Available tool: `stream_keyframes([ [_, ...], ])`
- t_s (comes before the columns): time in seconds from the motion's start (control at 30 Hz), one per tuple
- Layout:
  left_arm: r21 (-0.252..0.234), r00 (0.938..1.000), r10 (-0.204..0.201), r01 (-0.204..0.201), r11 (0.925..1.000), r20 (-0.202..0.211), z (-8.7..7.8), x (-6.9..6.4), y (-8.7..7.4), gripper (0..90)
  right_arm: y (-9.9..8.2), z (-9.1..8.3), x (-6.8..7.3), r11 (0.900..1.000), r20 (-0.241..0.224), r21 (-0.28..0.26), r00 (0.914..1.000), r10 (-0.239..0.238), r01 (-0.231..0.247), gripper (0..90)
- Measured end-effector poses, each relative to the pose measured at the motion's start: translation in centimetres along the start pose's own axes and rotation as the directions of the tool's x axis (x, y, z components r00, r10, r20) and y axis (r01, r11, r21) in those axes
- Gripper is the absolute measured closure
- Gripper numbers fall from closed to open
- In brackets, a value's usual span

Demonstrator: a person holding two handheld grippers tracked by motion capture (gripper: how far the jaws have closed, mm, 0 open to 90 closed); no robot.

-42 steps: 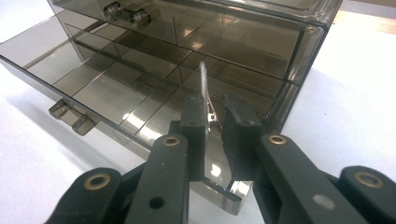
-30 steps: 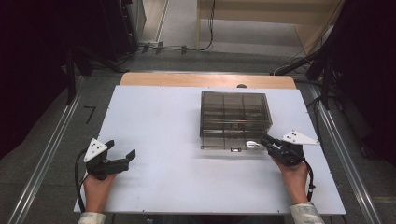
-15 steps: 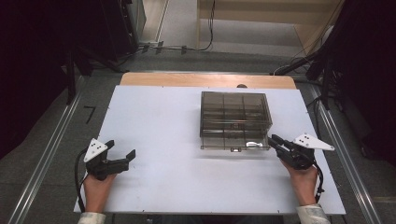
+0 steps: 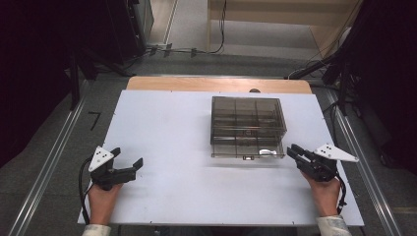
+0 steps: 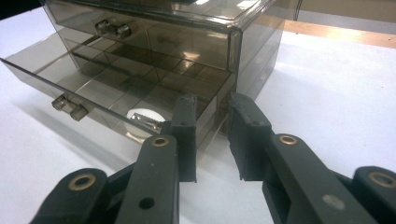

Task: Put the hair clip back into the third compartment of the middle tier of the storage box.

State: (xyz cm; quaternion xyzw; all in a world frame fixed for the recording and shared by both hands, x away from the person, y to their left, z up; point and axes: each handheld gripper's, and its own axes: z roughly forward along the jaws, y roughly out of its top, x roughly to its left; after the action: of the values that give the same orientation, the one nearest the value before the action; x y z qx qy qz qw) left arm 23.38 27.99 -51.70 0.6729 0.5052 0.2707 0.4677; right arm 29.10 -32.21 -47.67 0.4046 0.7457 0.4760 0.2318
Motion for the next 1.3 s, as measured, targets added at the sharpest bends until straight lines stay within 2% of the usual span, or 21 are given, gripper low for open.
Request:
stream_keyframes([
  [0.1,0.000,1.0000,-0.002,0.002,1.0000,0.002,0.0,0.0,0.0,4.0,-0.2,-0.2,-0.1,1.0000,0.002,0.003,1.0000,0.004,-0.004,66.9],
  [0.4,0.003,1.0000,-0.006,0.006,1.0000,0.005,0.0,0.1,0.0,4.0,-0.8,-0.9,-0.6,0.9999,0.014,-0.007,0.9998,0.013,-0.013,65.9],
  [0.67,0.003,1.0000,-0.008,0.008,1.0000,0.004,0.0,0.1,0.0,4.0,-1.1,-1.3,-0.9,0.9999,0.006,-0.002,0.9999,0.010,-0.010,62.1],
  [1.3,0.001,1.0000,-0.006,0.006,1.0000,0.004,0.0,0.1,0.0,4.0,-2.6,-3.0,-1.8,0.9997,0.023,0.023,0.9997,0.009,-0.010,46.5],
])
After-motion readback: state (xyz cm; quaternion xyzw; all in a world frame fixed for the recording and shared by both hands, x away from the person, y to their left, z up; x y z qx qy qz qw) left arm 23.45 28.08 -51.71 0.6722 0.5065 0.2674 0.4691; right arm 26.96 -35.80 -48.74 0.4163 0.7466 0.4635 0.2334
